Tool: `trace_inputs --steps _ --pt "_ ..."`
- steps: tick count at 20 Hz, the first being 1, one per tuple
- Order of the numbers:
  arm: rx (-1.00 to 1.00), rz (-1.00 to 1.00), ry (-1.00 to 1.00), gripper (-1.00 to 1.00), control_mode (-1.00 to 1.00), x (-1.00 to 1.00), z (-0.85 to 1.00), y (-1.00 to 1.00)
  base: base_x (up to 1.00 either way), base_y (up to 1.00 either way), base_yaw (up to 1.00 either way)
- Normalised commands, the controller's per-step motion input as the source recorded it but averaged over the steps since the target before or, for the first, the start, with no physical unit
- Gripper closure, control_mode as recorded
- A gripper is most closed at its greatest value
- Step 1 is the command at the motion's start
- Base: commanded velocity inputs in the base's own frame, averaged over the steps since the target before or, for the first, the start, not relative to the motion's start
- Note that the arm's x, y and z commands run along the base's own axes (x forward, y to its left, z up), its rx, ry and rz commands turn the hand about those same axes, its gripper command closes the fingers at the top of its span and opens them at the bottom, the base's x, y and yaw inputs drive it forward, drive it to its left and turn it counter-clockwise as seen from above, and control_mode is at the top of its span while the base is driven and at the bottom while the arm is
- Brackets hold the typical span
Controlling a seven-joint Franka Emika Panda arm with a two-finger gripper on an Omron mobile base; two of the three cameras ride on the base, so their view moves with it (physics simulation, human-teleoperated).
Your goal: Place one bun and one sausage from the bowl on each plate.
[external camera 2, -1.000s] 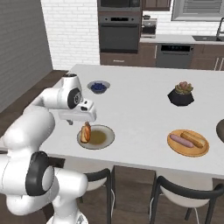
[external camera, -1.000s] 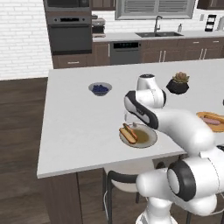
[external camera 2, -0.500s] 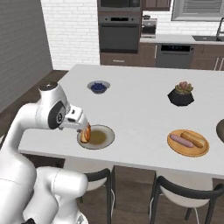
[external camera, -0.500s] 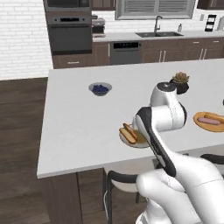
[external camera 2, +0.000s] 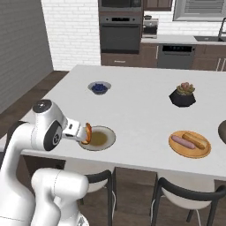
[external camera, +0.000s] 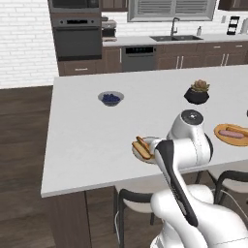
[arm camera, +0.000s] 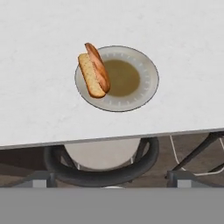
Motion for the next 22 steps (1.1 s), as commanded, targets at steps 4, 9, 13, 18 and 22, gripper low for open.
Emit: trace_inputs --steps 4,9,13,18,22 --pt "0.01 0.0 0.0 -1.0 -1.0 -0.07 0.0 -0.08 0.0 0.0 0.0" --pt "0.0 0.0 0.0 -1.0 1.0 0.0 0.0 0.0 -0.15 -0.51 -0.04" --pt "0.0 0.0 0.0 -1.0 1.0 0.0 0.0 0.0 -0.05 -0.98 -0.05" --pt "0.0 0.0 0.0 -1.0 1.0 0.0 0.0 0.0 0.0 -1.0 -0.07" --pt "0.0 0.0 0.0 -1.0 1.0 0.0 0.0 0.0 0.0 -1.0 -0.08"
